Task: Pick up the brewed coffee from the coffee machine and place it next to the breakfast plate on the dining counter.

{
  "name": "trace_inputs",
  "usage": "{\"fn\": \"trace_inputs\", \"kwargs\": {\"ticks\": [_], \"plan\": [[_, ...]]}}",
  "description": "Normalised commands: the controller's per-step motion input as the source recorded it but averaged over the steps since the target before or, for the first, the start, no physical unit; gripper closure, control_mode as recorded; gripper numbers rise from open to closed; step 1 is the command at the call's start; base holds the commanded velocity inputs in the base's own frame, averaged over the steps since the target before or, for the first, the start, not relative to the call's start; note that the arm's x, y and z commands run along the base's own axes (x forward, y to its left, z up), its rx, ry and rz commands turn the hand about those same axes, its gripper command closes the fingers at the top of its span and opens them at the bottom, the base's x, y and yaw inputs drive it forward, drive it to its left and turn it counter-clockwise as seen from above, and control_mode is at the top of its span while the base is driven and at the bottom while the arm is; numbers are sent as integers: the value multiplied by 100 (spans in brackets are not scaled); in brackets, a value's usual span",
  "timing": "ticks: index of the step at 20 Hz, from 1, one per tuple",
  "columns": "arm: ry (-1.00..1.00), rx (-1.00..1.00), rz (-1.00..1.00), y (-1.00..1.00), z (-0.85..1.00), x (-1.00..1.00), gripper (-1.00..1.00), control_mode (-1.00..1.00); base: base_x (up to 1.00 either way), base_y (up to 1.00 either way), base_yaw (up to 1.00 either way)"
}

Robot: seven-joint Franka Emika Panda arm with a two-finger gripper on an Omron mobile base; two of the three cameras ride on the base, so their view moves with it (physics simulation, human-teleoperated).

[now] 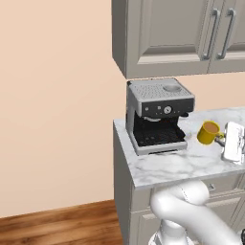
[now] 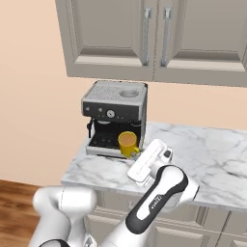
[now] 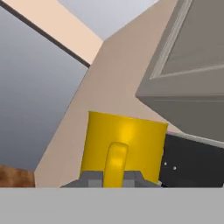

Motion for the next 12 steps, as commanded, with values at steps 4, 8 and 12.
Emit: {"fn": "trace_inputs", "kwargs": {"ticks": [4,8,12], "plan": [[17,-10,25,64,8,-84,100,-100,0,0,0],[14,-10,18,58,18,-55,100,-100,0,0,0],[22,-4,6,32,27,-5,100,-100,0,0,0]]}}
